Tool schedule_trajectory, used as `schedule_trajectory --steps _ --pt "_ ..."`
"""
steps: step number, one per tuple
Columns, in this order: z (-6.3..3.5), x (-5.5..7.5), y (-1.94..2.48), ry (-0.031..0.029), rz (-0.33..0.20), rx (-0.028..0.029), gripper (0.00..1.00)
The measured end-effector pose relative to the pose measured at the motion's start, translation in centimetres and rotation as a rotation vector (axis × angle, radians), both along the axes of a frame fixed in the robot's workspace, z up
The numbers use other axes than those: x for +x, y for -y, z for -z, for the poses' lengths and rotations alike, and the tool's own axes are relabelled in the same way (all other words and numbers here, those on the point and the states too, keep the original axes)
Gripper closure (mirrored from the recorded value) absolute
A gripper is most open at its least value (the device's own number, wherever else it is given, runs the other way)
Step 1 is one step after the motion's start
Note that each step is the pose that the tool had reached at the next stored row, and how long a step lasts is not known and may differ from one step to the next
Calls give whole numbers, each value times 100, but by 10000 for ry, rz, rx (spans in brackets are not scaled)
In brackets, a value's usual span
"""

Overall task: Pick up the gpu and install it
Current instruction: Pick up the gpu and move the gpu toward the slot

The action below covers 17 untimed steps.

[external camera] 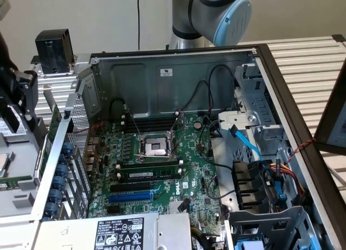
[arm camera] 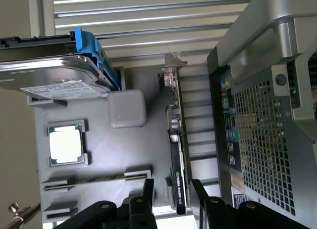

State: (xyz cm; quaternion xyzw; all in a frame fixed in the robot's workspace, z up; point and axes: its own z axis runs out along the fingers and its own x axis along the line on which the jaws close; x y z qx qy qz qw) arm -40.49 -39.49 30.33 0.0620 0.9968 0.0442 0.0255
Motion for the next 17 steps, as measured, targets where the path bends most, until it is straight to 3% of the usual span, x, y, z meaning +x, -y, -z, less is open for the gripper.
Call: schedule_trajectory --steps 6,8,11,17 --pt "105 0 0 41 -3 -1 58" --pt "124 -1 0 106 -23 -2 58" --pt "150 2 0 253 -49 0 58" --pt "244 6 0 310 -99 4 49"
